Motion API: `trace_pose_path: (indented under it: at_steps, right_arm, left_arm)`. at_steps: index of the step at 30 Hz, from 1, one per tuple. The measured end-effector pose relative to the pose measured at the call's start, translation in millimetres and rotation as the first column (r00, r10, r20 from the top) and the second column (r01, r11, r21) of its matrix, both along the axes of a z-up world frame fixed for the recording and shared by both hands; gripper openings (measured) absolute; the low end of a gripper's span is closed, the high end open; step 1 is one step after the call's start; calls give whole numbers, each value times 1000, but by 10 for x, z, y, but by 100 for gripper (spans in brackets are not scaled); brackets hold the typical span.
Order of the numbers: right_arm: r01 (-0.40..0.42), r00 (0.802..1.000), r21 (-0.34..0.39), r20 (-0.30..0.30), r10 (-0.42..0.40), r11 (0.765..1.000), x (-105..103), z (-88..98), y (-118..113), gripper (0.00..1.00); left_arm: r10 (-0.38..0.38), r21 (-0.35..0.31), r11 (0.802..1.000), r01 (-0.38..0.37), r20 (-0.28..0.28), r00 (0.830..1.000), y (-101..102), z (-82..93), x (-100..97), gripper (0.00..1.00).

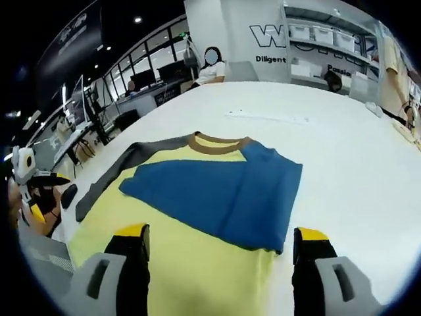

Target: Fold the garment on the visible template until the final outline fits inside the template.

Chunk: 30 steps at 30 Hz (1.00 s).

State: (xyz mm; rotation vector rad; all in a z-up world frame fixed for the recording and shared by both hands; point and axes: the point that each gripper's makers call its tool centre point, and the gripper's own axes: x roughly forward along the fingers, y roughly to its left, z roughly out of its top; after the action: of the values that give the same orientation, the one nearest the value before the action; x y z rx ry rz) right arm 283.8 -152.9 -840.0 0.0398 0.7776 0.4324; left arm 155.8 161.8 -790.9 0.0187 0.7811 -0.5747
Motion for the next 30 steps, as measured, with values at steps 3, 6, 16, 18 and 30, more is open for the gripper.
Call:
trace_pose_path:
  at_steps: [3,6,16,18,30]
  right_arm:
    - [38,999,3,-1,-38,999,28,-72,-93,74]
    - [69,998,-13,2,-68,998,43,-140,-189,70]
    - [157,988,-26,8,-157,987,115,-211,-393,41]
    - [154,988,-65,19,-153,986,106,-227,-434,32]
    - [142,989,-170,55,-134,975,35,-249,-409,10]
  left_arm:
    - [2,-1,1000,-2,-3,1000,-9,-5,-2,99]
    - [4,-1,1000,-4,-3,1000,-11,-4,-1,99]
    - [18,5,1000,-18,-7,1000,29,-15,23,99]
    - [19,4,1000,-19,-5,1000,32,-13,24,99]
    - [35,3,999,-35,-5,999,83,-16,31,99]
